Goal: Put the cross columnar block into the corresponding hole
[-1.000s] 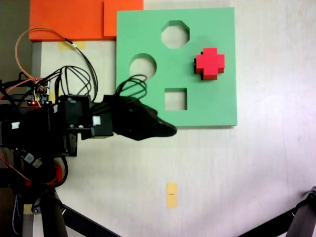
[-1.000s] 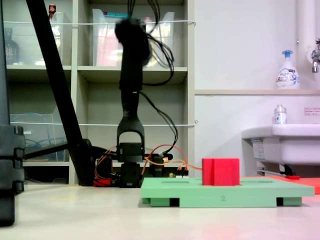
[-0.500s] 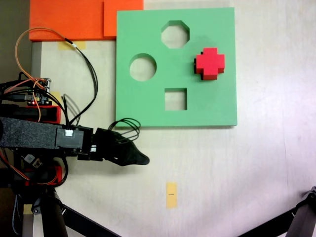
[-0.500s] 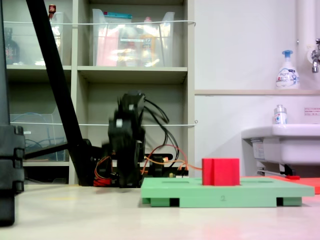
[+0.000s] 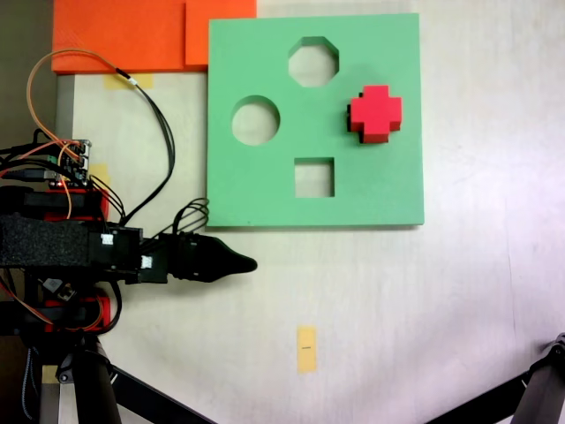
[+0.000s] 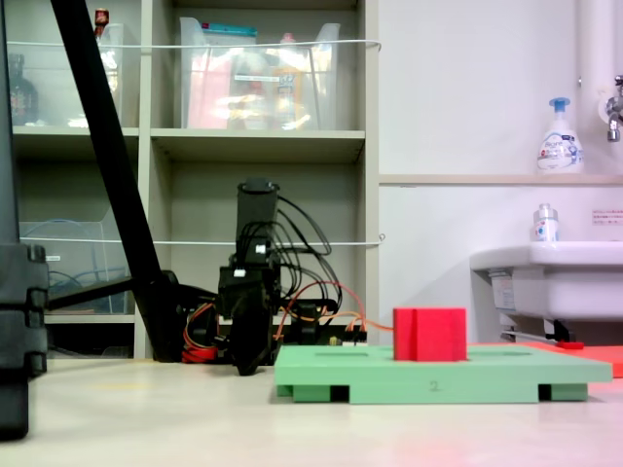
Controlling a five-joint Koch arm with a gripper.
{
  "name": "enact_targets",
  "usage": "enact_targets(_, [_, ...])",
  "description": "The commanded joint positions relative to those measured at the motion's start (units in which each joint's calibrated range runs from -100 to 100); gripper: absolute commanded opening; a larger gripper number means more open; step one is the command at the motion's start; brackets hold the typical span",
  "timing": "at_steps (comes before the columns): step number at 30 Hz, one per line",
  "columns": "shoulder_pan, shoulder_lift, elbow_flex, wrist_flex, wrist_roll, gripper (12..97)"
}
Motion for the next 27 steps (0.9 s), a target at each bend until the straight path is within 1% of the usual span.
enact_targets(1, [0.1,-0.4,-0.7,-7.8,0.3,47.4])
enact_targets(4, [0.1,-0.4,-0.7,-7.4,0.3,48.6])
enact_targets(27, [0.0,-0.4,-0.7,-6.1,0.3,48.6])
